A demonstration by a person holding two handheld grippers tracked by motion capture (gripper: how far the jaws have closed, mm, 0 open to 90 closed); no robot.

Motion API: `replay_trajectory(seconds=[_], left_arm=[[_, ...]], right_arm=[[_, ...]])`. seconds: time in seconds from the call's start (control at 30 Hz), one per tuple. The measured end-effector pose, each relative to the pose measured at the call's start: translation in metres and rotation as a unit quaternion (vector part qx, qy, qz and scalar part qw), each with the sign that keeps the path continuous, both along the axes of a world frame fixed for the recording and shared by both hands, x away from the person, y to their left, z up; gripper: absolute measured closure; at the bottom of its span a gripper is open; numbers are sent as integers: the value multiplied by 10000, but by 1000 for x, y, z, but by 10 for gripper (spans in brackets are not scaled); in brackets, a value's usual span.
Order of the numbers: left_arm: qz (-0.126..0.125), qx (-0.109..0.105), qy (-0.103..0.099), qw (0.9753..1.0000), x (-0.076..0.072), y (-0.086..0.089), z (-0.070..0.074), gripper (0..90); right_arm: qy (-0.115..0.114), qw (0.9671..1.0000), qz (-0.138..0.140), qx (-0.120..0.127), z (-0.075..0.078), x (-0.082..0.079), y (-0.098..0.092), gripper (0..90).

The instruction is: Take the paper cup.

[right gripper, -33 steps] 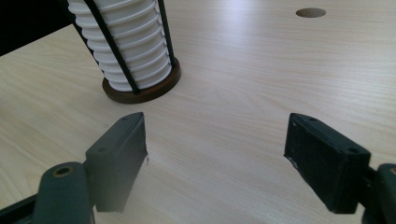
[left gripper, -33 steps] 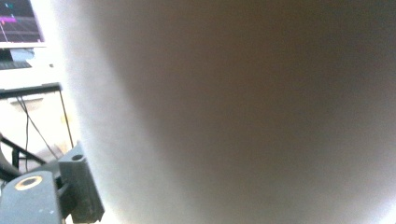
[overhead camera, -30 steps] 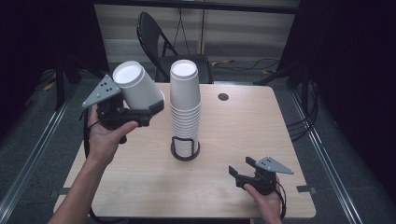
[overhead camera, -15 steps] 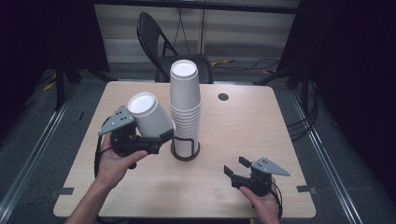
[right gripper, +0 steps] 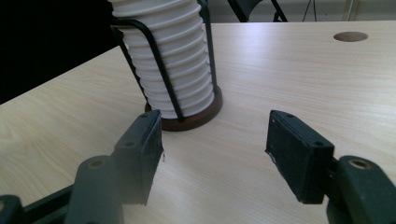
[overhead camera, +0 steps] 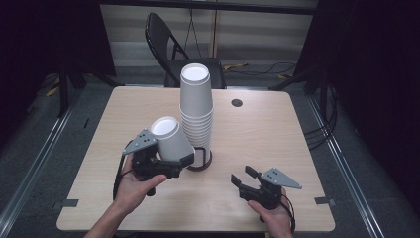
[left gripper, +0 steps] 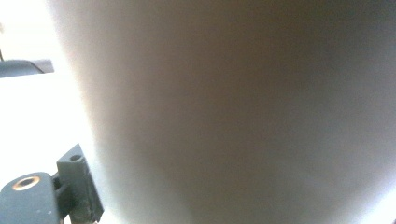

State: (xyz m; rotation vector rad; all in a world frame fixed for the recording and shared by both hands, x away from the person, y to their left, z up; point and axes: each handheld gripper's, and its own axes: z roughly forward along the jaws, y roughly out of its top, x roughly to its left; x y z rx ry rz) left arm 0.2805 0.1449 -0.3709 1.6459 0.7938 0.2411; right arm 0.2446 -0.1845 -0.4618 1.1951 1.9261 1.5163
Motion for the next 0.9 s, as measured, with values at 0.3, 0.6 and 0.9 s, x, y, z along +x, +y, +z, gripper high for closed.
replay_trajectory(seconds=[0.3, 0.6, 0.9], left_arm=[[-95, -262, 475, 9985, -7, -11, -21, 93], [-154, -434, 864, 9952, -11, -14, -33, 95], [-155, -547, 1172, 9915, -14, -20, -44, 95]], right_arm=[[-191, 9996, 212, -67, 6, -4, 15, 354], [-299, 9974, 623, -187, 15, -6, 38, 377], [-452, 9933, 1042, -214, 16, -13, 66, 425]])
